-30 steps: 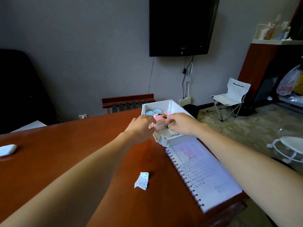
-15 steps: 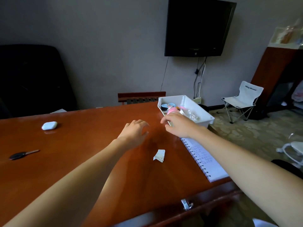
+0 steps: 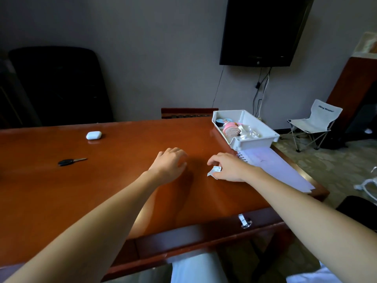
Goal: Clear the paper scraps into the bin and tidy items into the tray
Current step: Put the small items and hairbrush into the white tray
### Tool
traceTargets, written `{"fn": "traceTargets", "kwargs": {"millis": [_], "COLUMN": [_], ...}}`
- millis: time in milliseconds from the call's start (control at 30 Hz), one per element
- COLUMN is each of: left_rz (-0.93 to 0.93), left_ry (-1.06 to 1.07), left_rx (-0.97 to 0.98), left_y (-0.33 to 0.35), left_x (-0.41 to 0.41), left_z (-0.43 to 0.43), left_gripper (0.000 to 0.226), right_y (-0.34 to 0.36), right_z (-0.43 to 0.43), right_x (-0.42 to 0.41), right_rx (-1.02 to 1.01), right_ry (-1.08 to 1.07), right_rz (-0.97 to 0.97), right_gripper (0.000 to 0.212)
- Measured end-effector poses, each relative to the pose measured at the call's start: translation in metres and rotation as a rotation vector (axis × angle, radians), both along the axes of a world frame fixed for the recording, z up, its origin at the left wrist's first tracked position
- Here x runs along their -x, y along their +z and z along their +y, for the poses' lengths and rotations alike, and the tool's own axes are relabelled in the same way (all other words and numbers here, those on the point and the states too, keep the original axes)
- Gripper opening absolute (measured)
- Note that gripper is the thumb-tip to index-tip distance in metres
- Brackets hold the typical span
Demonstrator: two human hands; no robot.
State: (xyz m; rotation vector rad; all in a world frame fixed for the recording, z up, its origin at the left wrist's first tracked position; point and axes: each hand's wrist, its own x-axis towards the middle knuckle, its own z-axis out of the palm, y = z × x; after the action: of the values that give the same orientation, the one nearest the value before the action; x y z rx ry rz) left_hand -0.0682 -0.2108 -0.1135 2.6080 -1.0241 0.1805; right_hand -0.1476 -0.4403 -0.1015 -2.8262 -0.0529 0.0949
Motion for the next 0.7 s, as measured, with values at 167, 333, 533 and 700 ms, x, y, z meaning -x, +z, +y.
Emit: {"fn": "traceTargets", "kwargs": {"millis": [167,333,533,700], "left_rz": [0.002,-0.005,0.006,0.014], "left_ry": [0.02,0.09,0.241,0.358], "left_rx": [0.008,0.013,0.019,0.045], "left_y": [-0.007,-0.013,-0.018,-0.019], "left_x": [0.011,0.007,-0.008,-0.019], "left_z": [0.019,0.054,0.116,0.166], "left_gripper": [0.032,0.03,0.029,0.029], "right_y": [-0.011,-0.019,-0.02,-0.018], "right_z": [0.017,0.055,0.122,0.181], "right_x": [0.003,-0.011,-0.052,-0.086], "right_rx": [-0.093,-0.149,-0.175,-0.176], "right_ry": [0.004,0.04,0.135,0.246], "right_rz": [-0.048,-0.124,-0.142,-0.137], "right_gripper": [0.026,0.024,0.024,0.023]}}
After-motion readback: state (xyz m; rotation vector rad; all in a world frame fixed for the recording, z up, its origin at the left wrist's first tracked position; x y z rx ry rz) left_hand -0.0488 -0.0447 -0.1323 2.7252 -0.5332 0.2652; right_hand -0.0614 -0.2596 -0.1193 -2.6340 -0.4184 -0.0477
